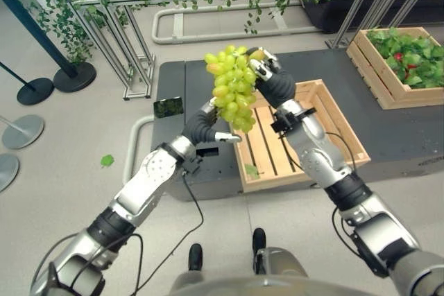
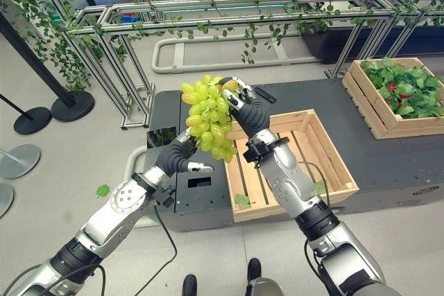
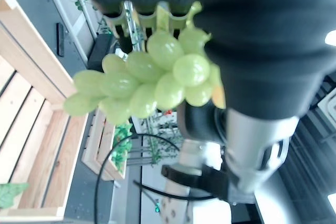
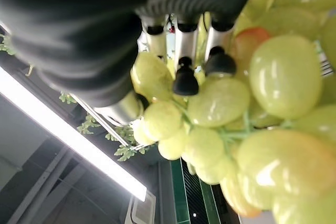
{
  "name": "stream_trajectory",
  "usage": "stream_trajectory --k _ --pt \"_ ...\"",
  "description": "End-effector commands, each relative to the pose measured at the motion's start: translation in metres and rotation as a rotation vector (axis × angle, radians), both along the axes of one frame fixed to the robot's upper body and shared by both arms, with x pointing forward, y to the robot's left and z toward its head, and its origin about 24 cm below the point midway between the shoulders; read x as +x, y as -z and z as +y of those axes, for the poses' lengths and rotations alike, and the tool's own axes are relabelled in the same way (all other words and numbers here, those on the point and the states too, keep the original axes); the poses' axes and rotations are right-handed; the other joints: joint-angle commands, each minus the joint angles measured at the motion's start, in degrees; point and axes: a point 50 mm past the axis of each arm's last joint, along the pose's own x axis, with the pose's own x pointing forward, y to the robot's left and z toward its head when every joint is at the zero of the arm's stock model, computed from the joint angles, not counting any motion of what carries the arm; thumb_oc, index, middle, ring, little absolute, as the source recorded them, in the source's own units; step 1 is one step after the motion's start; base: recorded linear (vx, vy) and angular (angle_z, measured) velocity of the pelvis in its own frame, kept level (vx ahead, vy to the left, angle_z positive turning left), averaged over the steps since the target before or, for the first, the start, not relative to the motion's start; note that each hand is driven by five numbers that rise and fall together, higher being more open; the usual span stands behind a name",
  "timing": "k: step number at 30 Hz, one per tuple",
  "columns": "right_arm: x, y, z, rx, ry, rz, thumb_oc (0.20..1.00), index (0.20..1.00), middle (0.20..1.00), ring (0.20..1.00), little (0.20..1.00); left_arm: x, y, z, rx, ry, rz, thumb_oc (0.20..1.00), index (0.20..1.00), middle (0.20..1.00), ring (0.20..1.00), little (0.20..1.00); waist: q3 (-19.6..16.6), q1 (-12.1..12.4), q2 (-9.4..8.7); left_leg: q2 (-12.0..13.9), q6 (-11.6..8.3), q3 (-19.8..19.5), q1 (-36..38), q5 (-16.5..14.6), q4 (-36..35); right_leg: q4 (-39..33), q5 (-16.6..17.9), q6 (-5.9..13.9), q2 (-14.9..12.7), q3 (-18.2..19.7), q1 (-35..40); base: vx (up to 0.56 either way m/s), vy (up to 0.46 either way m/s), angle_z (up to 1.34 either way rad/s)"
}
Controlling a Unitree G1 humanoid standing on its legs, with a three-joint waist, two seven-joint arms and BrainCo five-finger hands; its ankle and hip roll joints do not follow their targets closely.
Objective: Pick up the fruits from the basket on one side to the basket on the other side
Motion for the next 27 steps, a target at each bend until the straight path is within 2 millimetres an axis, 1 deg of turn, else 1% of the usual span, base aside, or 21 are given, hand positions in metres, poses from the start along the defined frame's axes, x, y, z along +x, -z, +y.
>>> stream_trajectory --k 1,6,13,17,21,27 --pt "-0.016 -0.034 0.03 0.079 -0.134 -0.161 0.2 0.2 0.2 0.2 0.2 0.004 -0.026 -0.018 -0.037 0.073 -0.122 1.0 1.0 1.0 1.0 1.0 -2.43 -0.35 -3.55 -2.11 3.47 -1.13 5.7 -7.32 0.27 1.11 -0.36 8.54 -5.03 1.8 2.06 0.0 0.0 0.0" --pt "-0.018 -0.032 0.032 0.084 -0.151 -0.154 0.2 0.2 0.2 0.2 0.2 0.003 -0.031 -0.023 -0.061 0.093 -0.136 1.0 1.0 1.0 1.0 1.0 -2.38 -0.42 -3.62 -2.21 3.53 -1.18 5.54 -7.26 0.27 1.22 -0.47 8.48 -5.05 1.88 2.05 0.0 0.0 0.0" --pt "-0.019 -0.034 0.031 0.083 -0.148 -0.173 0.2 0.2 0.2 0.2 0.2 0.0 -0.03 -0.026 -0.133 0.125 -0.105 1.0 1.0 1.0 1.0 1.0 -2.44 -0.48 -3.85 -2.19 3.53 -1.25 5.47 -7.2 0.29 1.09 -0.45 8.48 -5.23 1.74 2.14 0.0 0.0 0.0" --pt "-0.02 -0.035 0.031 0.085 -0.143 -0.183 0.2 0.2 0.2 0.2 0.2 0.0 -0.026 -0.028 -0.171 0.126 -0.078 1.0 1.0 1.0 1.0 1.0 -2.49 -0.5 -3.96 -2.13 3.5 -1.32 5.47 -7.18 0.27 1.21 -0.42 8.47 -5.34 1.57 2.11 0.0 0.0 0.0" --pt "-0.023 -0.04 0.028 0.06 -0.102 -0.239 0.2 0.2 0.2 0.2 0.2 -0.003 -0.021 -0.029 -0.223 0.104 -0.058 1.0 1.0 1.0 1.0 1.0 -2.42 -0.37 -4.11 -2.12 3.57 -1.51 5.42 -7.18 0.24 1.29 -0.57 8.4 -5.45 1.44 2.16 0.0 0.0 0.0" --pt "-0.023 -0.039 0.026 0.074 -0.074 -0.235 0.2 0.2 0.2 0.2 0.2 -0.006 -0.015 -0.032 -0.257 0.104 -0.021 1.0 1.0 1.0 1.0 1.0 -2.36 -0.31 -4.16 -2.19 3.69 -1.59 5.24 -7.16 0.35 1.55 -0.6 8.39 -5.54 1.32 2.06 0.0 0.0 0.0"
